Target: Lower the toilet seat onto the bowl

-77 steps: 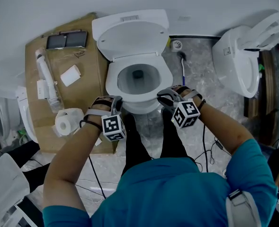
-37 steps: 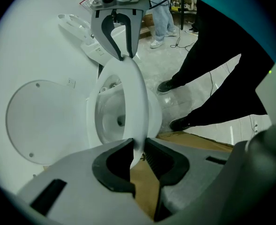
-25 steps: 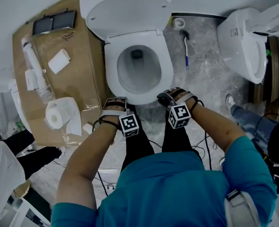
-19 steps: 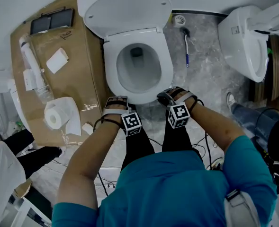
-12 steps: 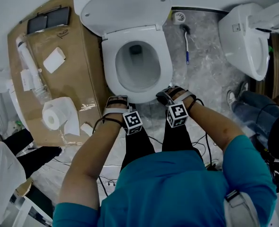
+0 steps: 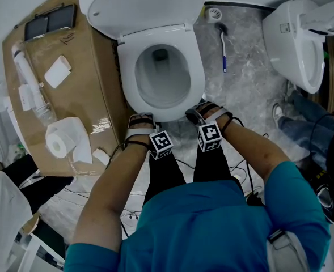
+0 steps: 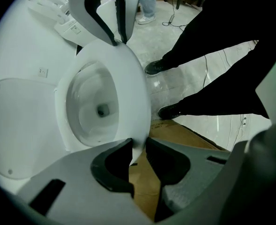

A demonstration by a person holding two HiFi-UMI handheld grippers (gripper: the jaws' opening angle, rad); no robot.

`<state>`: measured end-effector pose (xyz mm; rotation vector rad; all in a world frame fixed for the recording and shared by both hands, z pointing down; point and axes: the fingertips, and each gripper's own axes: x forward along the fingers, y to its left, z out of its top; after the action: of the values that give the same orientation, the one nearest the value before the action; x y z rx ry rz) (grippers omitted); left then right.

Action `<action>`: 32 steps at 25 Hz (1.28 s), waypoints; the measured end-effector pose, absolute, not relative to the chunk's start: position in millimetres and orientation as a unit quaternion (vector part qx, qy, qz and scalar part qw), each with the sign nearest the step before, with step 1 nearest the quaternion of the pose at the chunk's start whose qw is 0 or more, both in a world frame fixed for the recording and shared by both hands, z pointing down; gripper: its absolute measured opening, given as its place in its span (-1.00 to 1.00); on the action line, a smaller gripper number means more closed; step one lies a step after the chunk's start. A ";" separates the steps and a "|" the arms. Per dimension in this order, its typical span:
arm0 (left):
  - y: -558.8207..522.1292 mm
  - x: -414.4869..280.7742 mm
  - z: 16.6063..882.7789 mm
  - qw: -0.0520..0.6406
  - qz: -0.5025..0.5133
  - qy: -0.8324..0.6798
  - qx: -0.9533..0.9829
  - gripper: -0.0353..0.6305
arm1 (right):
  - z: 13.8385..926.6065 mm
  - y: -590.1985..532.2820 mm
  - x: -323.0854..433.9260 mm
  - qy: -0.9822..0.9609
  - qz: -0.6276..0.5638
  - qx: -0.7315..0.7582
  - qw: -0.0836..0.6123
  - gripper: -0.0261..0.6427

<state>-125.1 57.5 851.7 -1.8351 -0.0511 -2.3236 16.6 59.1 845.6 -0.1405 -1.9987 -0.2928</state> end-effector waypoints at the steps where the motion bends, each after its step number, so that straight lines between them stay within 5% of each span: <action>1: 59.0 -124.8 854.5 0.088 -0.782 -0.020 -0.616 -0.64 | 848.3 60.1 17.1 -0.837 -0.121 -0.060 0.530 -0.78; 7: 65.8 -123.5 881.1 0.086 -0.783 -0.020 -0.616 -0.64 | 860.3 54.8 18.5 -0.841 -0.119 -0.033 0.527 -0.93; 32: 67.3 -125.0 926.2 0.087 -0.785 -0.023 -0.613 -0.65 | 909.9 46.8 16.5 -0.836 -0.087 -0.055 0.539 -0.92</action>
<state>-125.0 67.3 926.2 -1.8246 -0.0700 -2.3388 16.5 46.8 909.9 -0.1308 -1.9883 -0.2060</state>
